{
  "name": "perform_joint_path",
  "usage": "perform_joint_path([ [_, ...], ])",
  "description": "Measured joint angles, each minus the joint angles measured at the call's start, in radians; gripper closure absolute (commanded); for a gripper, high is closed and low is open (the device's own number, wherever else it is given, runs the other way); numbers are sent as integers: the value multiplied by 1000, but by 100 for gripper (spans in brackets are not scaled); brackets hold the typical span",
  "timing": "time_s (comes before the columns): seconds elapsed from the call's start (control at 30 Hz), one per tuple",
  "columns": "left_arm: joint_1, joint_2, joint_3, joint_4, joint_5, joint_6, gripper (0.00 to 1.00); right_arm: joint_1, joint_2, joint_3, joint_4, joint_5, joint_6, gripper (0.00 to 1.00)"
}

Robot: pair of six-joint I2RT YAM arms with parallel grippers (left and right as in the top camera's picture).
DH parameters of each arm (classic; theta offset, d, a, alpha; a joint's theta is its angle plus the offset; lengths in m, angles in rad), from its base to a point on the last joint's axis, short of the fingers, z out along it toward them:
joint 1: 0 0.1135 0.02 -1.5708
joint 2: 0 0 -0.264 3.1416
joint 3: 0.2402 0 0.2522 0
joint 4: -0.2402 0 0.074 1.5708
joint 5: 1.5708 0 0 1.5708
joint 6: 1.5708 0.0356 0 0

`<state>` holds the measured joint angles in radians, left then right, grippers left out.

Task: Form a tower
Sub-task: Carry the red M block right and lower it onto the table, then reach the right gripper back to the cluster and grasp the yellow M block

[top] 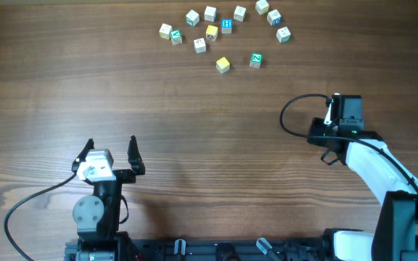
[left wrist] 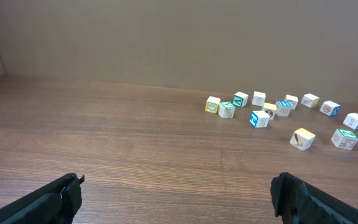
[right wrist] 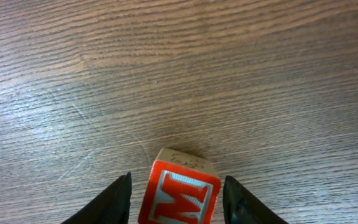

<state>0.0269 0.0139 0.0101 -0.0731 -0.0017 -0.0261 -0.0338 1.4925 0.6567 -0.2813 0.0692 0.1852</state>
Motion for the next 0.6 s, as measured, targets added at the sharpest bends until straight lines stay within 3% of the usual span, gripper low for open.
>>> perform_joint_path([
  [0.2,0,0,0,0,0,0,0,0,0,0,22,10,-145,61],
  [0.6,0,0,0,0,0,0,0,0,0,0,58,-10,-241,63],
])
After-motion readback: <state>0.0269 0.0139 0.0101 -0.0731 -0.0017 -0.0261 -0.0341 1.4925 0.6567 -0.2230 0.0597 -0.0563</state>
